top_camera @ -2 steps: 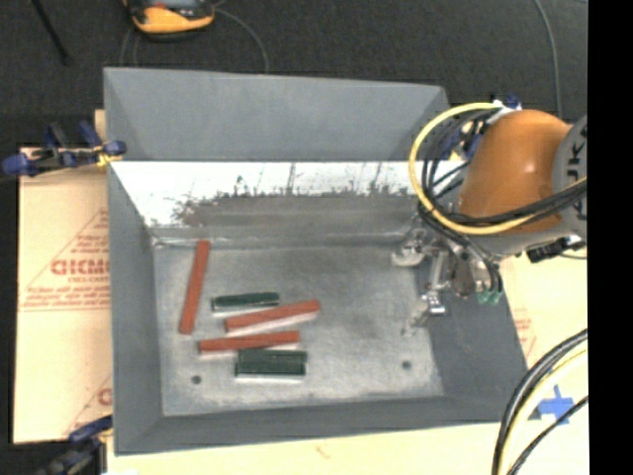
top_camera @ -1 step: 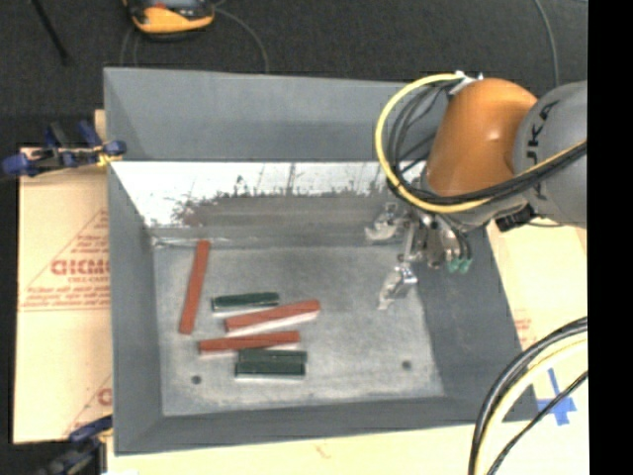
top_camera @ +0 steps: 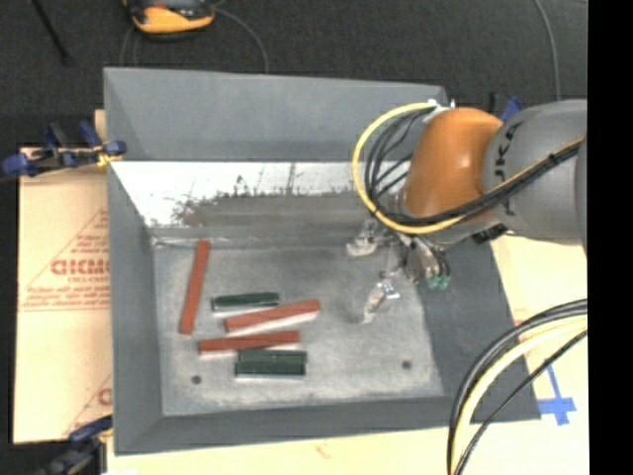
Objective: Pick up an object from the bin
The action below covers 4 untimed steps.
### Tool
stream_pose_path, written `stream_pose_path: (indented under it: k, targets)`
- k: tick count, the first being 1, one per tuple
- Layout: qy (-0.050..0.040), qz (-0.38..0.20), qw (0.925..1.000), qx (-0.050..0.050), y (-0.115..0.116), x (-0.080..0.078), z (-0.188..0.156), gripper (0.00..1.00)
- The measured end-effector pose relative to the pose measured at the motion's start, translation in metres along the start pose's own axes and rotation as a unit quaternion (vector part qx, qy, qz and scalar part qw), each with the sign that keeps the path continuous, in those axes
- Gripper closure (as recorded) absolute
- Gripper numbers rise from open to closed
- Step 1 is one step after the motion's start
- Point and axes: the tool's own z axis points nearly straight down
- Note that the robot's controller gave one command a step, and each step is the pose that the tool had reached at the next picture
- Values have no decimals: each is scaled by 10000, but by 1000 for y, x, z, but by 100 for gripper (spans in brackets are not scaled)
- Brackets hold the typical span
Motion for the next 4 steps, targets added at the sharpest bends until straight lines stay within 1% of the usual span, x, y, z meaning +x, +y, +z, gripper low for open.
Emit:
stream_pose_path:
  k: [1,2,3,4]
  targets:
    - [101,-82,9999,-23,40,-28,8,0]
    - [-2,-475,9989,-2,74,7,31,100]
    - [-2,-479,9989,-1,74,7,31,100]
    - [-9,-530,9986,-3,68,-12,-145,100]
